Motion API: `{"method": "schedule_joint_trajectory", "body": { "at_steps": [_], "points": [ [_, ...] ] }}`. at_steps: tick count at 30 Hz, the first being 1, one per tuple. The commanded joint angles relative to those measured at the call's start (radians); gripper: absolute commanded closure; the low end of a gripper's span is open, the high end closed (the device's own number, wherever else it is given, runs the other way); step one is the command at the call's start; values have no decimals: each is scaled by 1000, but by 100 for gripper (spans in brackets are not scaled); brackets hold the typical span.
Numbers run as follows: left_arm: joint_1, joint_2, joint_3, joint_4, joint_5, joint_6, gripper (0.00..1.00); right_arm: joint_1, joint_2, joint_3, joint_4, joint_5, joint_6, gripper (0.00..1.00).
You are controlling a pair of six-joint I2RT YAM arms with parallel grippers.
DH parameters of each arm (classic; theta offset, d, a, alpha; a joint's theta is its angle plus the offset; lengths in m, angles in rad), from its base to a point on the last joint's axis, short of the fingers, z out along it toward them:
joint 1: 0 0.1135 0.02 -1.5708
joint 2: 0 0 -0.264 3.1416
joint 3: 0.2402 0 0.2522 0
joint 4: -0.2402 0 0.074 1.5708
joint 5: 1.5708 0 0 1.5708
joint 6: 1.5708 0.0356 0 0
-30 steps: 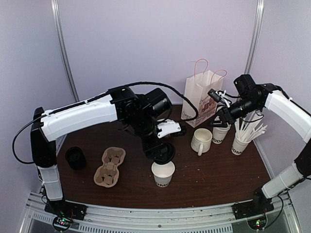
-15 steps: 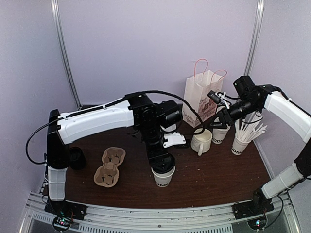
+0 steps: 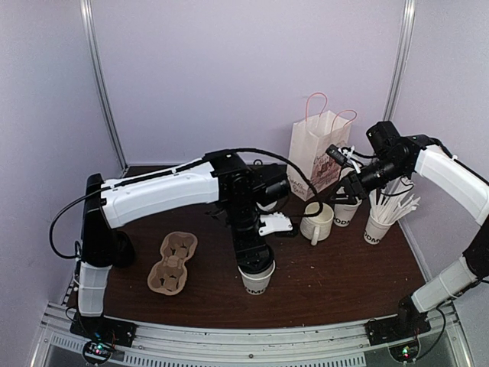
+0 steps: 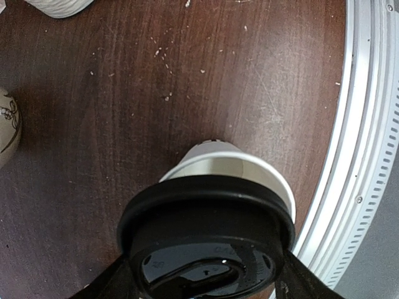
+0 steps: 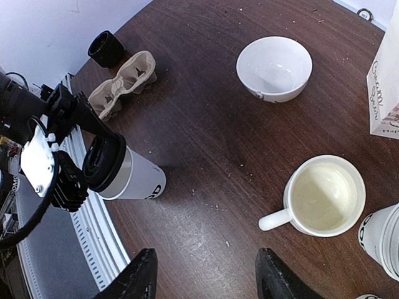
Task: Pack the takeout coffee
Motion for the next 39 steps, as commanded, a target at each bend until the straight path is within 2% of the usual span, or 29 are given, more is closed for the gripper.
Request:
{"method": "schedule_joint_trajectory", "body": {
  "at_steps": [1, 20, 39],
  "points": [
    [-6, 27, 42, -12, -2, 18, 30, 6, -27, -15, 23, 2, -3, 43],
    [-11, -8, 38, -28, 48, 6, 30, 6, -25, -25, 28, -8, -1, 43],
    [-17, 69, 76, -19, 38, 12, 25, 6, -31, -33, 28, -6, -4, 43]
  ]
}}
